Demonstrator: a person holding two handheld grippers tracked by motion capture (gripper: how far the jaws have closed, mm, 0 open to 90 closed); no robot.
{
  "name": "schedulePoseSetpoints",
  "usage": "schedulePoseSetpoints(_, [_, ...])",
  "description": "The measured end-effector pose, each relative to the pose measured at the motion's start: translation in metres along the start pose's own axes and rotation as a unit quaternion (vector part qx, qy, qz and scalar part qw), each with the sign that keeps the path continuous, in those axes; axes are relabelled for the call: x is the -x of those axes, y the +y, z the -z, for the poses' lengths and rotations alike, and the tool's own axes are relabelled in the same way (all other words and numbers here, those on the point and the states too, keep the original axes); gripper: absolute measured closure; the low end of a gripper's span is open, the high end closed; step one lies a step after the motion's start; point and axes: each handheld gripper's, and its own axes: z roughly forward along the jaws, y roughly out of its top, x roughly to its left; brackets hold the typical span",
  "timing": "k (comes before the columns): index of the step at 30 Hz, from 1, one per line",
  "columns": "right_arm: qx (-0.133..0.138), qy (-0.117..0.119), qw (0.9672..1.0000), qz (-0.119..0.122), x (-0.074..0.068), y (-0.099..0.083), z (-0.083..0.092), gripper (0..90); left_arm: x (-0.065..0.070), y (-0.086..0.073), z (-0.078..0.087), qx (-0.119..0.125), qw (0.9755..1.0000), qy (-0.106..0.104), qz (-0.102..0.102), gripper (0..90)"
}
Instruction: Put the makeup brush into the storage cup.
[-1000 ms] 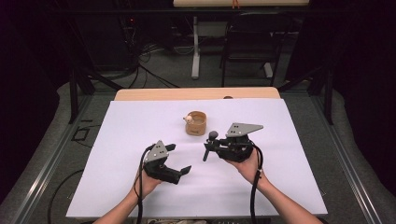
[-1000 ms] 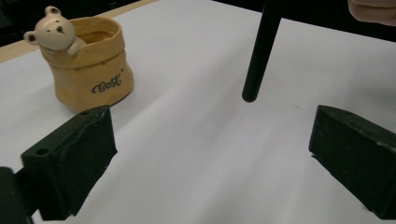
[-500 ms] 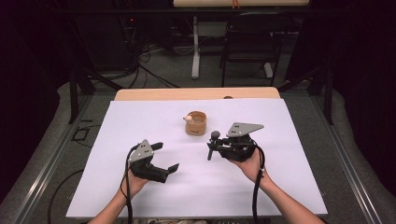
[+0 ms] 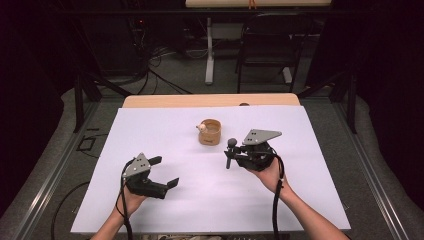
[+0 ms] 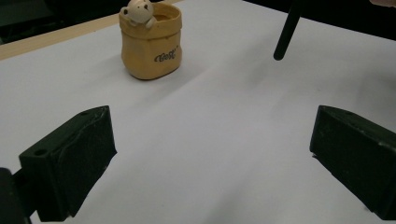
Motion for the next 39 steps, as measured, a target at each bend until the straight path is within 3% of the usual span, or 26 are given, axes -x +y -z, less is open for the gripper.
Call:
schedulePoseSetpoints(7, [-0.012,-0.009,0.9999,-0.005,0.006,0.001,-0.003,77.5,-0.005,-0.005,0.006,-0.002,0.9999,0.011,0.004,0.0])
schedulePoseSetpoints(18, [-0.026,-0.01,0.9996,-0.007,0.014,0.008,-0.011,77.5,-0.006,-0.005,0.005,-0.005,0.9999,0.011,-0.003,0.0])
schedulePoseSetpoints(39, [-0.028,-0.017,0.9995,-0.001,0.028,0.034,-0.022,77.5,-0.005,-0.003,0.003,0.0,0.9998,0.016,-0.007,0.0])
